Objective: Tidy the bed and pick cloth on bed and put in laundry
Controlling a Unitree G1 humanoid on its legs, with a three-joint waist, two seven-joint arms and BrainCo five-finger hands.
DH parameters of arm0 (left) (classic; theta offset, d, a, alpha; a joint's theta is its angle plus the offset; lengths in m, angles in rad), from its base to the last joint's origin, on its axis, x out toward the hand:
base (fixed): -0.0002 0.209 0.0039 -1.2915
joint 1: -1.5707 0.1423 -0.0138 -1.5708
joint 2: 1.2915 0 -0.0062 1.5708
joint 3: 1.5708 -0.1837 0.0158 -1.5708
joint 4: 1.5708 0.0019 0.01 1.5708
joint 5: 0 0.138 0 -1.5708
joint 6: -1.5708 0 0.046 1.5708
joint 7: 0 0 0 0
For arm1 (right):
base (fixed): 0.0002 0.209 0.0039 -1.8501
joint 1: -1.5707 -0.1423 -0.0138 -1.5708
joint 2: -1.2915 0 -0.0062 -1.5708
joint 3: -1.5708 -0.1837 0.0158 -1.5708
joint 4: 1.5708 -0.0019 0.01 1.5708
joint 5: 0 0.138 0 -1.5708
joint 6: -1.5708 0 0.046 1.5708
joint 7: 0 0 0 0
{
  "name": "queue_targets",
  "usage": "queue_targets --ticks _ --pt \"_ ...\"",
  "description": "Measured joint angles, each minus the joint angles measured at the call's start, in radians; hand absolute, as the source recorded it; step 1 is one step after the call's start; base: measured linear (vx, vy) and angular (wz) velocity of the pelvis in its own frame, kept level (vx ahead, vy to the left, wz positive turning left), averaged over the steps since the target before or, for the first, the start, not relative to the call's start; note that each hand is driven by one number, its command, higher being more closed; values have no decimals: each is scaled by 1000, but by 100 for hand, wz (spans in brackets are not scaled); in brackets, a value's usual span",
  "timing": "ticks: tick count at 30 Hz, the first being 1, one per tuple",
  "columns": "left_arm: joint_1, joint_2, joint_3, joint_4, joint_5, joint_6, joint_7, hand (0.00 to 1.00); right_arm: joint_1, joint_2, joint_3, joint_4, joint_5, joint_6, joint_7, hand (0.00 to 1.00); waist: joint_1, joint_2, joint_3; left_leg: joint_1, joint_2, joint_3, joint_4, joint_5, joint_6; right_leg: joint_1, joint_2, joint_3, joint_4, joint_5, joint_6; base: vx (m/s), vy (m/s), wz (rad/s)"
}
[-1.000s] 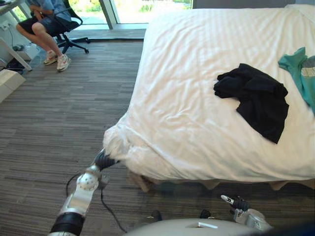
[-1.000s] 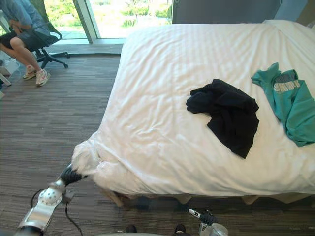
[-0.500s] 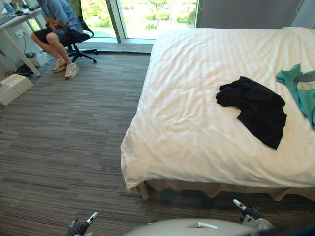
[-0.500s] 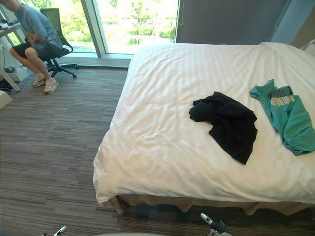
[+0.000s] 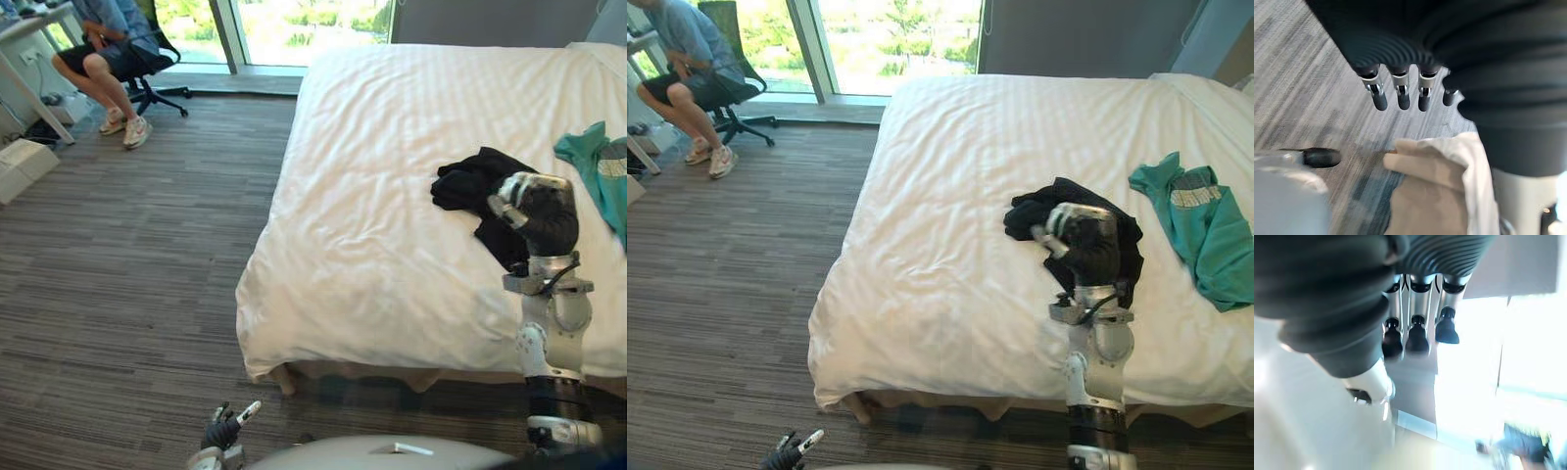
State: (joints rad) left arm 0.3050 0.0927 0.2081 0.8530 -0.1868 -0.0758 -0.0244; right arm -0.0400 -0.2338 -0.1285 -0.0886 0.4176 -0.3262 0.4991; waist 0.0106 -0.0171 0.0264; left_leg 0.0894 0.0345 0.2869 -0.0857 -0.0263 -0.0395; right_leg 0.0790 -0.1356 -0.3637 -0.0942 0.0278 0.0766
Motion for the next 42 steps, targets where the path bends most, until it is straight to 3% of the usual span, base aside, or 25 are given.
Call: queue_targets --ticks 2,5,7,9,10,14,16,21,22,29,31,34,38,42 --pt "-3 -1 -18 21 1 -11 -2 0 37 -1 50 80 2 109 86 100 5 -11 4 -2 1 6 20 -15 0 5 -5 13 0 0 0 23 -6 -17" --pt "-4 8 -49 68 1 -40 -1 0 36 -13 238 76 5 162 205 100 -1 -3 9 -1 0 4 21 -24 -1 3 -9 19 0 -1 3 -36 -23 -12" --pt "-4 9 -50 82 0 -65 0 0 -36 -13 384 56 12 210 217 100 2 -4 10 2 0 -8 21 -24 -1 15 -8 13 0 -5 7 -74 -36 12" --pt "-6 8 -53 84 0 -82 0 0 -165 0 510 60 11 295 193 100 24 -4 12 10 0 -42 22 -23 0 34 -8 -14 1 -6 9 -87 -44 37" --pt "-6 6 -53 87 -7 -88 -2 0 -235 27 555 74 11 348 168 100 53 -4 13 10 0 -58 22 -20 4 38 -9 -33 6 -7 11 -97 -31 33" --pt "-2 6 -48 126 -18 -107 -13 0 -384 94 652 162 11 443 79 100 92 -7 22 -6 -7 -119 19 -4 11 51 -16 -87 9 -8 12 -78 -19 46" --pt "-4 8 -48 120 -11 -130 -15 0 -464 151 695 256 8 484 -1 100 120 -15 46 -30 -13 -166 19 13 12 51 -22 -132 17 -10 11 -77 -17 61" --pt "-37 20 -55 65 23 -134 -27 0 -618 239 713 364 -18 494 -127 100 172 -34 144 -119 -15 -225 45 40 12 -16 -40 -190 76 -25 -1 -80 13 46" --pt "-59 27 -76 24 23 -134 -36 0 -693 249 710 395 -48 493 -163 100 185 -32 207 -167 -16 -243 73 49 17 -53 -46 -207 119 -38 -7 -72 17 35" --pt "-130 34 -141 -170 23 -123 -40 0 -893 261 639 500 -126 483 -259 100 228 -10 396 -303 -17 -278 157 66 18 -164 -77 -249 223 -63 -30 -87 25 23" --pt "-140 38 -174 -222 20 -110 -37 0 -929 258 627 530 -128 483 -287 100 229 1 410 -348 -19 -296 181 66 17 -195 -78 -259 241 -67 -35 -76 -3 24" --pt "-174 37 -203 -249 9 -100 -34 0 -960 251 562 602 -128 476 -335 100 259 29 429 -405 -21 -306 224 60 17 -242 -93 -269 291 -89 -40 -64 -1 16" --pt "-222 28 -228 -273 -5 -83 -35 0 -983 251 478 698 -130 459 -401 100 280 60 451 -515 -26 -330 307 45 13 -346 -139 -285 427 -151 -51 -78 -5 20" --pt "-249 -27 -229 -321 -38 -85 -42 0 -982 249 443 769 -137 451 -430 100 280 79 465 -610 -31 -325 370 35 12 -450 -183 -282 543 -198 -70 -73 -19 6"
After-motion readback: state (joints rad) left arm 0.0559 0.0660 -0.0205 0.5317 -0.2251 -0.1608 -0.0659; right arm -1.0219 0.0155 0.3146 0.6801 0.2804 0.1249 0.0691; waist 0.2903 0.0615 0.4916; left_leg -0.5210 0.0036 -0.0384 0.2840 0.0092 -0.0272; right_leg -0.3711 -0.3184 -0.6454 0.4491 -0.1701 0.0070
